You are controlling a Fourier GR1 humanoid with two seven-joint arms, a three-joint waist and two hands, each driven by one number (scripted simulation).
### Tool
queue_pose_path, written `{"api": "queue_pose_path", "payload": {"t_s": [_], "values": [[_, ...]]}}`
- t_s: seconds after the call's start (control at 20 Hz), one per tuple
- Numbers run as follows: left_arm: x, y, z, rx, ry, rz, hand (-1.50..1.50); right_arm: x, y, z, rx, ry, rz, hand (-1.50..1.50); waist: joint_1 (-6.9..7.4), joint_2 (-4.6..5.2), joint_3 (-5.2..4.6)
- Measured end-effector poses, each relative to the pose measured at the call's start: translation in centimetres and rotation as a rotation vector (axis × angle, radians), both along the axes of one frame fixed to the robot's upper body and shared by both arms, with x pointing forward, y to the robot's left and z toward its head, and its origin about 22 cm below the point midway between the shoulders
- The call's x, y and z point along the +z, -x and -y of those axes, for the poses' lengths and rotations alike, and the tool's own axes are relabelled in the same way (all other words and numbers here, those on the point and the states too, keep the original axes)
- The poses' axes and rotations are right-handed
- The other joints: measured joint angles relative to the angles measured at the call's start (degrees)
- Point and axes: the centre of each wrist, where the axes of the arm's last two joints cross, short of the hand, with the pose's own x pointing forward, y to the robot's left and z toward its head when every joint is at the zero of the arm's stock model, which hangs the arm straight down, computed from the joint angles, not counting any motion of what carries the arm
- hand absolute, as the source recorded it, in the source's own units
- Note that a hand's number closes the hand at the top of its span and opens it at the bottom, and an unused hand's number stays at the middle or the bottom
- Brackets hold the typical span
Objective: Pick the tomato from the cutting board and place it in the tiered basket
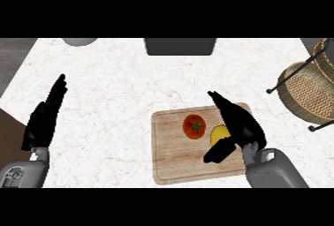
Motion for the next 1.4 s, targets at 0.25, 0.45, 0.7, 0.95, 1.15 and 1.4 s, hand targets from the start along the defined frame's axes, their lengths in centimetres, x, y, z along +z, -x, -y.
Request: {"api": "queue_pose_path", "payload": {"t_s": [0.25, 0.45, 0.7, 0.95, 1.15, 1.4], "values": [[0.0, 0.0, -0.4, -0.012, 0.005, -0.005, 0.00, -0.6, 0.5, -1.1, 0.001, 0.023, -0.007, -1.50, -0.01, 0.01, 0.00], [-0.3, 0.5, -0.4, -0.008, 0.009, -0.009, 0.00, -1.1, 0.4, -1.7, -0.009, 0.026, -0.021, -1.50, 0.02, 0.02, 0.00], [0.2, 0.3, -0.9, -0.006, 0.011, -0.008, 0.00, -2.3, 0.3, -2.1, -0.020, 0.028, -0.045, -1.50, 0.01, 0.03, 0.01], [0.1, 0.2, -0.8, -0.001, 0.006, -0.002, 0.00, -3.1, -0.5, -2.8, -0.024, 0.030, -0.058, -1.50, 0.05, 0.03, 0.00], [-0.1, 0.1, -0.5, -0.004, 0.003, -0.005, 0.00, -4.0, -0.9, -3.0, -0.011, 0.026, -0.074, -1.50, 0.04, 0.04, 0.00], [0.0, 0.0, -0.3, -0.007, 0.004, -0.004, 0.00, -5.6, -1.9, -3.1, 0.003, 0.012, -0.090, -1.50, 0.09, 0.05, 0.00]]}}
